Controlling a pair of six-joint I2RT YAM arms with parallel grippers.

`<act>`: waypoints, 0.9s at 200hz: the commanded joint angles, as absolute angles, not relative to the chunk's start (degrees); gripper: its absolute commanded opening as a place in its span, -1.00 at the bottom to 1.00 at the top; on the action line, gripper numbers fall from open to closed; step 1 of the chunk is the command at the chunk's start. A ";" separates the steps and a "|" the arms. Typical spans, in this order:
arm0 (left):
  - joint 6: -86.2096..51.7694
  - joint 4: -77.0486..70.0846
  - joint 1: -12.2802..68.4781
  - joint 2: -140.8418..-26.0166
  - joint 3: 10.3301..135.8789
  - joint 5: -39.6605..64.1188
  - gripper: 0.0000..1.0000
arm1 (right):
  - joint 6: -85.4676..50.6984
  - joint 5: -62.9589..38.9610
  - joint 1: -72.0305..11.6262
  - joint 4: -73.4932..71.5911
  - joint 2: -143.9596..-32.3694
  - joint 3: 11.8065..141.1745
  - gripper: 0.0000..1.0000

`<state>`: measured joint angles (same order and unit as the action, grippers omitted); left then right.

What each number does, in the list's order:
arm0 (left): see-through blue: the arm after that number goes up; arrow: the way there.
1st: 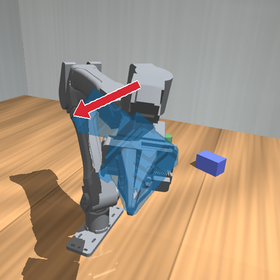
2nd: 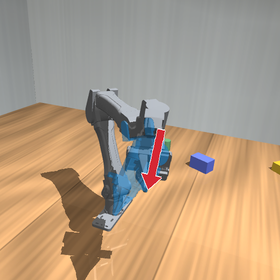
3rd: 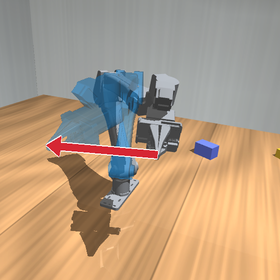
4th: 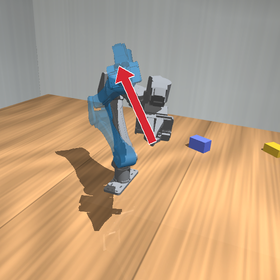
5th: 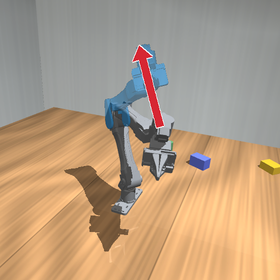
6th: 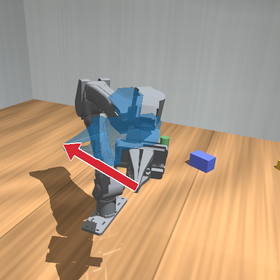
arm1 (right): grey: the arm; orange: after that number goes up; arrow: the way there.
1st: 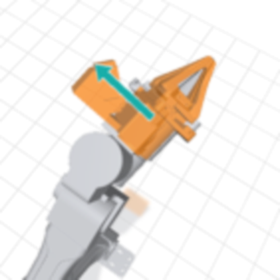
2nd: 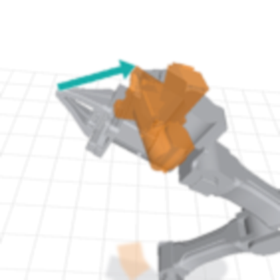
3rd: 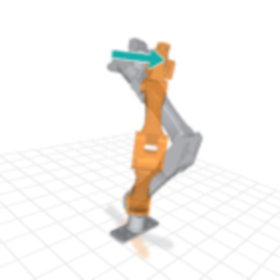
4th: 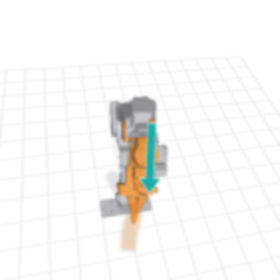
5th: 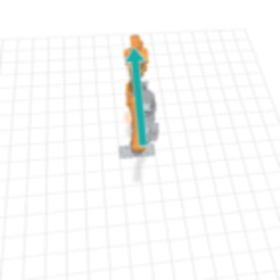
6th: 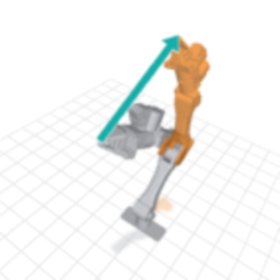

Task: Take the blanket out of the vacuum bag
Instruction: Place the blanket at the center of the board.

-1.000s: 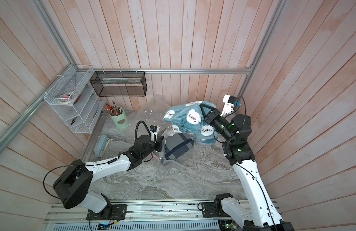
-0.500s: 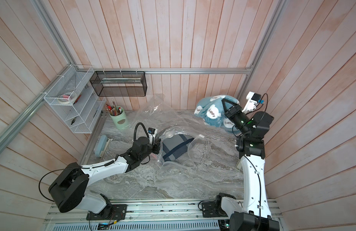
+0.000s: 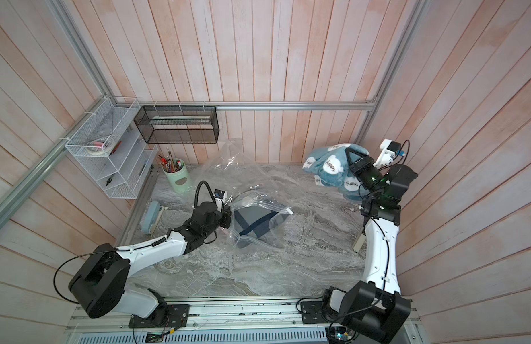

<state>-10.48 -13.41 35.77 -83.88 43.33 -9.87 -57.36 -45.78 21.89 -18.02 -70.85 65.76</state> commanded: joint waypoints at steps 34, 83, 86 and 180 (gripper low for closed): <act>-8.79 -10.54 33.56 -81.13 41.87 -13.64 -1.00 | -44.01 -42.41 22.19 -18.39 -74.17 62.78 -1.00; -9.14 -10.35 33.55 -80.23 41.85 -12.66 -1.00 | -36.62 -41.07 22.23 -23.64 -81.76 61.77 -1.00; -9.11 -10.35 33.54 -80.16 41.77 -12.66 -1.00 | -36.98 -41.43 22.24 -24.99 -82.13 61.27 -1.00; -8.62 -11.03 33.53 -80.15 41.66 -11.27 -1.00 | -61.30 -41.72 26.18 -62.27 -94.04 35.56 -1.00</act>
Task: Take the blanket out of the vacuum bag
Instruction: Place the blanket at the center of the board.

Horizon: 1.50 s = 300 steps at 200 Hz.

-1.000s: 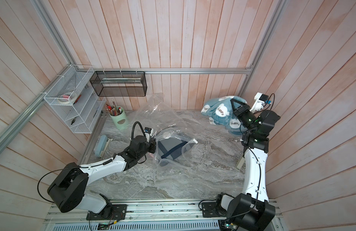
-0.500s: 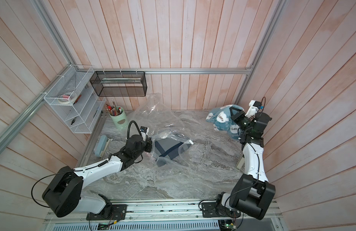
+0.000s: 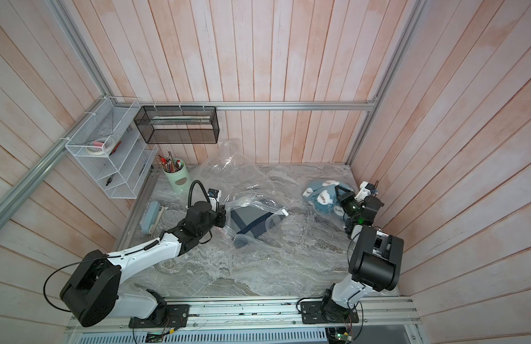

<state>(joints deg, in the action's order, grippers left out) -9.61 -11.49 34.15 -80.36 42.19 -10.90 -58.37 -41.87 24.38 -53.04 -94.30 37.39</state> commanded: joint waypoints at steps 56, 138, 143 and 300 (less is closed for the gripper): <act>-8.78 -12.40 33.48 -82.79 42.01 -10.14 -1.00 | -45.42 -38.60 28.58 -42.05 -88.73 32.29 -1.00; -9.04 -13.44 33.31 -82.88 41.58 -8.61 -1.00 | -32.59 -23.33 28.72 -13.77 -81.53 31.73 0.12; -9.04 -13.56 33.37 -82.75 41.51 -8.63 -1.00 | -31.87 -22.23 28.71 -11.69 -81.00 31.96 0.17; -10.85 -16.08 33.33 -83.56 42.64 -6.41 -1.00 | -7.36 16.46 -3.78 22.93 -83.85 55.52 0.96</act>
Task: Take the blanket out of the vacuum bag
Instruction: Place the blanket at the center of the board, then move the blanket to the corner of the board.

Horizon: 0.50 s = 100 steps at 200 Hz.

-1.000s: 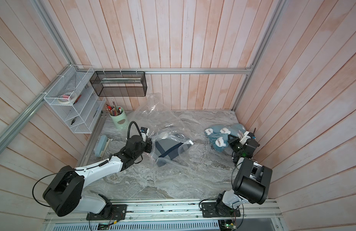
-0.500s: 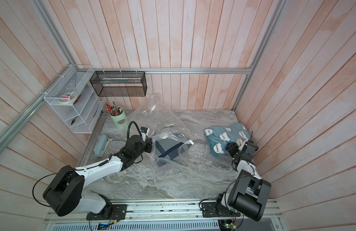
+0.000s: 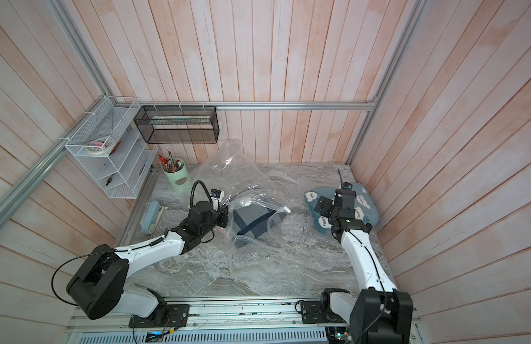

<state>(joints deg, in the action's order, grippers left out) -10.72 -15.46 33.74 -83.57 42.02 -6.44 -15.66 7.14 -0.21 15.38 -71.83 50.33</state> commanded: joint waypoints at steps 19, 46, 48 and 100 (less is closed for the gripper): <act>-10.80 -15.75 33.38 -83.00 42.63 -6.98 -1.00 | -5.40 24.27 -6.89 23.43 -92.12 59.42 0.97; -10.67 -15.12 33.33 -81.68 42.29 -7.75 -1.00 | -3.87 26.99 -7.64 20.32 -97.09 60.94 0.97; -10.71 -15.07 33.32 -81.59 42.28 -7.81 -1.00 | -3.73 26.99 -7.65 20.20 -97.35 61.05 0.96; -10.21 -14.68 33.19 -81.57 42.52 -7.98 -1.00 | -1.42 32.11 -7.68 20.77 -105.63 63.56 0.97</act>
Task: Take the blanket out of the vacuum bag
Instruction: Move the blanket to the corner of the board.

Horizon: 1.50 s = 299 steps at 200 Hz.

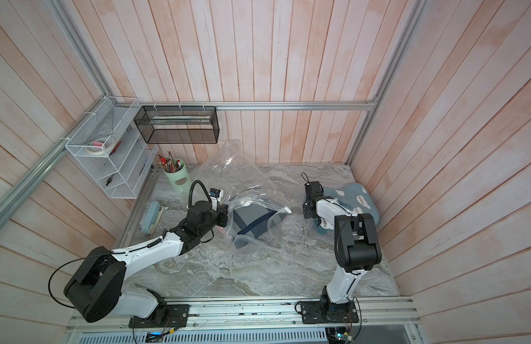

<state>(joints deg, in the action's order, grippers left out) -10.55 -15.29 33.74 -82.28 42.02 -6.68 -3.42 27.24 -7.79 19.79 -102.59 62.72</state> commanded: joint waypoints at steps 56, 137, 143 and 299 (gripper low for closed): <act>-9.95 -14.55 33.22 -81.91 42.98 -8.43 -1.00 | -1.67 26.96 -7.62 20.76 -110.06 65.18 0.85; -10.18 -14.84 32.78 -81.92 43.16 -7.74 -1.00 | -1.14 14.62 -6.62 24.61 -112.25 68.63 0.19; -10.10 -14.78 32.74 -81.86 43.13 -7.80 -1.00 | -1.19 13.21 -6.35 24.69 -112.11 68.67 0.18; -9.74 -14.88 32.70 -80.89 42.48 -7.90 -1.00 | -19.30 -40.17 12.27 3.68 -95.67 65.13 -1.00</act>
